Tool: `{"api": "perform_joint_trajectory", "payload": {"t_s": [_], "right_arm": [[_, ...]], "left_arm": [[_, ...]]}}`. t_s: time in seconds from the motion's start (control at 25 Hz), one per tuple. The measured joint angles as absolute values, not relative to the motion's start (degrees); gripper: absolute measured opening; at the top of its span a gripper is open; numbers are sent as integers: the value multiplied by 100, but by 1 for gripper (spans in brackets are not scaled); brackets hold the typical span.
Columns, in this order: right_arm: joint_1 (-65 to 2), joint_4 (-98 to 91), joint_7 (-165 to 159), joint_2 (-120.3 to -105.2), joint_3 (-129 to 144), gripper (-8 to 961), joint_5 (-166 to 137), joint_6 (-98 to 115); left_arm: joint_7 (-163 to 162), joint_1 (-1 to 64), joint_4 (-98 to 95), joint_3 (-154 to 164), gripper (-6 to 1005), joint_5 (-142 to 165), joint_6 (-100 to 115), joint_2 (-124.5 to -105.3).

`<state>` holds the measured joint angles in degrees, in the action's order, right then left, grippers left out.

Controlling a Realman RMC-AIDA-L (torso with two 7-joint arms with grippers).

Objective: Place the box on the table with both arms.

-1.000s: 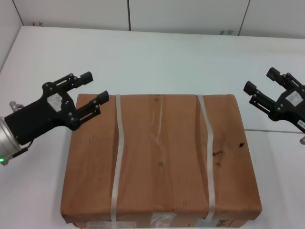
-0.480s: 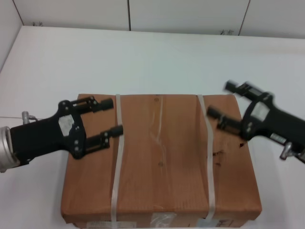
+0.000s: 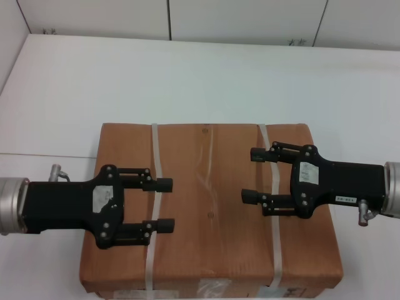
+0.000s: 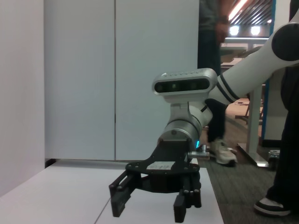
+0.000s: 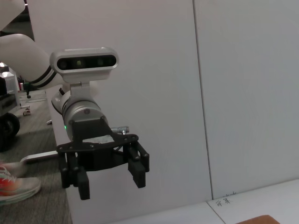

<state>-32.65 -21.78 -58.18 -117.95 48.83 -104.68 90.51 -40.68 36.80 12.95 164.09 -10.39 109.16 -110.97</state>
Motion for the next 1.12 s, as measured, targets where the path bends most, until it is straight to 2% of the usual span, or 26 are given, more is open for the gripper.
{"api": "perform_joint_trajectory", "payload": {"t_s": [0.36,1.12], "right_arm": [[-3270,-2185,-5777,-11808,4848,831,-10431,9031],[-3229,-2189,-5679,-11821,4834,831,-10260,8992]], "left_arm": [[-4066,3681,1321,16409,609,-1046,10894,-11181],[-4035,3661,1327,16376,605,-1183,10871,-11195]]}}
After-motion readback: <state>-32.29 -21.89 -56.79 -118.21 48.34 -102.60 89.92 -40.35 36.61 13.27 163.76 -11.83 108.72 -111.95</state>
